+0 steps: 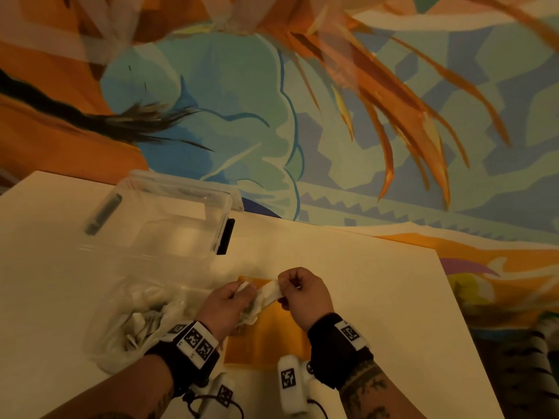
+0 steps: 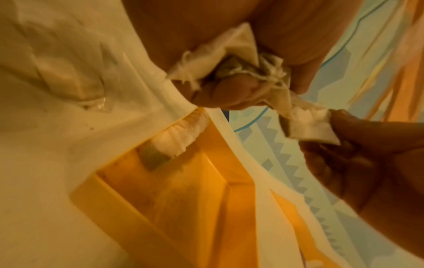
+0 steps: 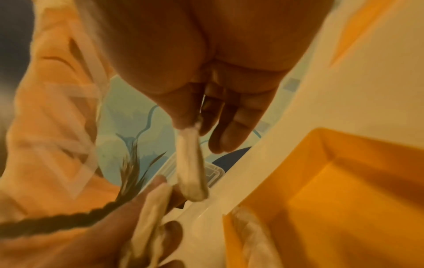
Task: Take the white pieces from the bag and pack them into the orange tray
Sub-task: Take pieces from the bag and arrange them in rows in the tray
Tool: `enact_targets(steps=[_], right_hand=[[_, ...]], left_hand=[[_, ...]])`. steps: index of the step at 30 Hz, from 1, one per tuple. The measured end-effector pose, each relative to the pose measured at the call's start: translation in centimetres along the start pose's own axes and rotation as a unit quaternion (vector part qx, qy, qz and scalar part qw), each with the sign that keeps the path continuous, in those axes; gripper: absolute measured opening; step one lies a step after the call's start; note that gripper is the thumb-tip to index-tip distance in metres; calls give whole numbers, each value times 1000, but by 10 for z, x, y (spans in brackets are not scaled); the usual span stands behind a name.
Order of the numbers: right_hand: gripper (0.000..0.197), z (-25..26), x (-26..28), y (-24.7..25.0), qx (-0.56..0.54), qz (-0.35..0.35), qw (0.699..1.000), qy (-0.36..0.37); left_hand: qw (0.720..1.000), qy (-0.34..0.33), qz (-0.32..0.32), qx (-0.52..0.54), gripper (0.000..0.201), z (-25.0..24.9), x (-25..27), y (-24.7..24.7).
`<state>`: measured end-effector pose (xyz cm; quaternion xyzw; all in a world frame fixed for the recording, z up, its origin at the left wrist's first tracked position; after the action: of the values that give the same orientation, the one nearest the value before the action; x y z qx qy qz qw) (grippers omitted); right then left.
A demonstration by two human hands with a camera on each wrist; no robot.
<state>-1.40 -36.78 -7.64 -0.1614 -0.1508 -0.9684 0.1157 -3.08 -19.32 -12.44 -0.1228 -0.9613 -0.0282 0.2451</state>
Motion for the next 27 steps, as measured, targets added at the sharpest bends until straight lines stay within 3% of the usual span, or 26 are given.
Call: enact_targets(steps=[5,9,11,15,18,23,25,27], right_hand=[[13,7,-9,3,165,42,985,21],[11,11,-12,-9,270,114,956,30],[10,13,-11,-16,297,141,944,35],[14,12,-12,-25,291,150,943,54],[18,2,-14,-23,224,108,967,52],[16,-23,-17,-39,178,129,975,8],[13,-32,-22,-45,167,119,979,-9],[10,-43,-28,-46,156,94,982,-44]], left_hand=[[999,-41,13,-27,9,-8,6,6],[989,-60,63,-117,30,-8,2,6],[982,-58,77,-161,29,-7,0,5],[976,-56,84,-193,10,-3,-3,6],[984,-48,69,-156,7,1,-3,11],[992,-17,43,-121,5,11,-7,26],[990,-14,47,-131,6,14,-7,29],[990,-4,9,-144,5,17,-7,40]])
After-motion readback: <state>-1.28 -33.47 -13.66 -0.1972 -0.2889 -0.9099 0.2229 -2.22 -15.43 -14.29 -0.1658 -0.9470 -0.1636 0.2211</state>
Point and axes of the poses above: each hand's wrist, its own x-axis away from the middle knuckle, its own y-axis out of the back of the hand, z = x × y, the point moved 5 cm from there along -x, towards the middle knuckle, and after that the axes turned 14 degrees about z, right-handed, at the moved point
